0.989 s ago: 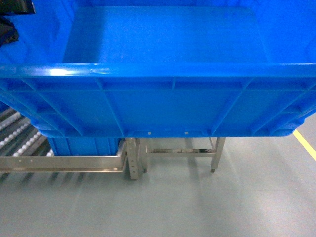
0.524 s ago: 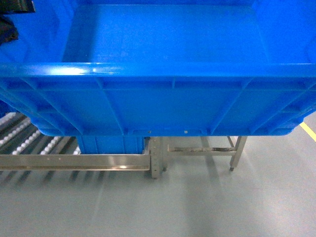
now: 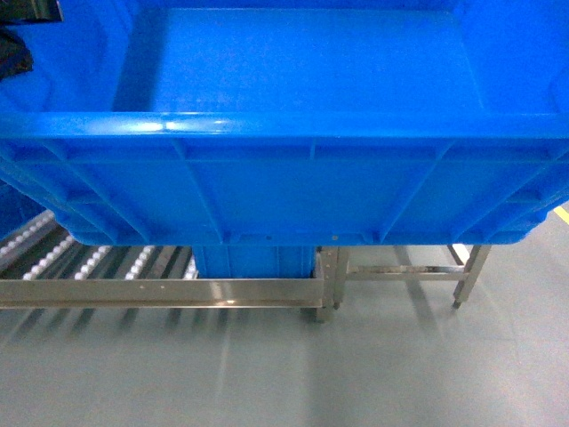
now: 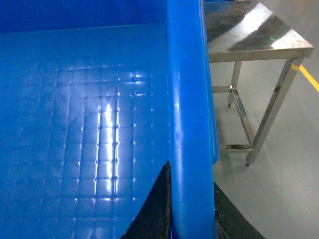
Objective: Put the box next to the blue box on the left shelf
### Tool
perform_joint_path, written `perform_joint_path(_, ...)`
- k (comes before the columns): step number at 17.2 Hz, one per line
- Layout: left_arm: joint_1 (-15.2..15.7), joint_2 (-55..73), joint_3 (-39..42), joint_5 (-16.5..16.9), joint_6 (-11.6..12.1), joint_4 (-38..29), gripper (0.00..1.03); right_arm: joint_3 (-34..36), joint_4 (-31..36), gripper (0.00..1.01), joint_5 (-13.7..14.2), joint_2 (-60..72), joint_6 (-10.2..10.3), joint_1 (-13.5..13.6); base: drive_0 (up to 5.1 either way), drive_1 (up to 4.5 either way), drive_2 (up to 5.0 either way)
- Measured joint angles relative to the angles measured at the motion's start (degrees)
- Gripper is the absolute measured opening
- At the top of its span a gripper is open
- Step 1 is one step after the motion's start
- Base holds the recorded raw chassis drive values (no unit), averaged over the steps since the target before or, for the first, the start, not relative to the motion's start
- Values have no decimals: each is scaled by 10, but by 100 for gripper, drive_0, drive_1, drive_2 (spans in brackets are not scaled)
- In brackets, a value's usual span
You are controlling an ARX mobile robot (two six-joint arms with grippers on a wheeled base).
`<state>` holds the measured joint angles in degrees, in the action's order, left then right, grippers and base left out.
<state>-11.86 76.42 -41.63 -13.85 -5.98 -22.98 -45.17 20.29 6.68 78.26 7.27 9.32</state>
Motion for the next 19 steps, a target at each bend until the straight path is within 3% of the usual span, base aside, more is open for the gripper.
perform_joint_path(19,1,0,0,0,0,2,8,0,-1,9,0,0,0,0,-503,242,242)
